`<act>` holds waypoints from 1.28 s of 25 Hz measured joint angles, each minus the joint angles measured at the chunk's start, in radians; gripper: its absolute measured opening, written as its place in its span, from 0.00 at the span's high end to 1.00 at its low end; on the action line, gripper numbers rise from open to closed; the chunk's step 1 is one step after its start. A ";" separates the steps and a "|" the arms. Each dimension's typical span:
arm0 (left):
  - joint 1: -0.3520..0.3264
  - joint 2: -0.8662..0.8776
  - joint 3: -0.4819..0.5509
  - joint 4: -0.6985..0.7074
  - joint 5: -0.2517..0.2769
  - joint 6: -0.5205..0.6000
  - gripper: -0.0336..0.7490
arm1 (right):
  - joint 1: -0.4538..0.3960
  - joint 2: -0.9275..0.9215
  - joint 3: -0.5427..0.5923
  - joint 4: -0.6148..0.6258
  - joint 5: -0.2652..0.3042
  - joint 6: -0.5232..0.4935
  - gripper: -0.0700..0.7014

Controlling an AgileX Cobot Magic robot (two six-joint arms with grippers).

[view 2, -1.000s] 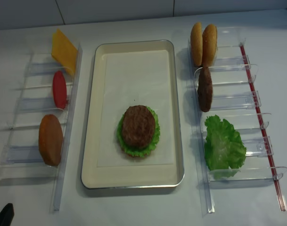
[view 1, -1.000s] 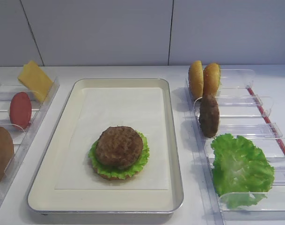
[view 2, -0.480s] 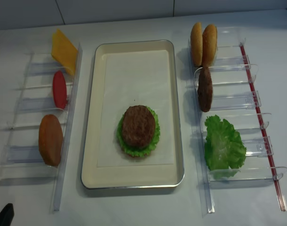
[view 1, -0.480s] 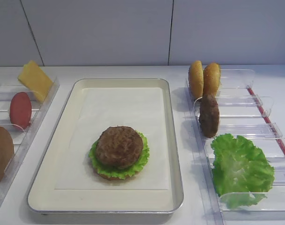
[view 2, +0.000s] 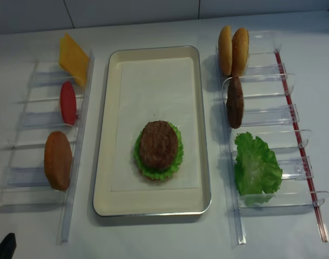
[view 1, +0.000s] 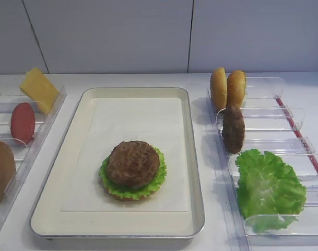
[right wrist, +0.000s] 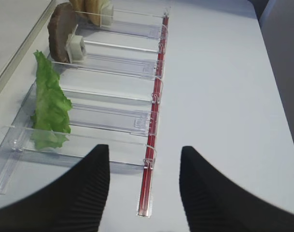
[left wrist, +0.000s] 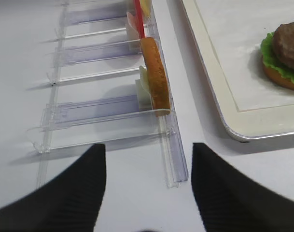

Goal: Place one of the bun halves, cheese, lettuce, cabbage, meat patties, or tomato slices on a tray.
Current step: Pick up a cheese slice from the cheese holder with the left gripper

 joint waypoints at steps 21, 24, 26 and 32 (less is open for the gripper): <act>0.000 0.000 0.000 0.000 0.000 0.000 0.50 | 0.000 0.000 0.000 0.000 0.000 0.000 0.43; 0.000 0.003 0.000 0.000 -0.002 -0.001 0.50 | 0.000 0.000 0.000 0.000 0.000 0.000 0.43; 0.000 0.032 0.000 0.000 -0.006 -0.011 0.50 | 0.000 0.000 0.000 0.000 0.000 0.000 0.43; 0.000 0.199 -0.020 0.000 -0.100 -0.033 0.50 | 0.000 0.000 0.000 0.000 0.000 0.000 0.43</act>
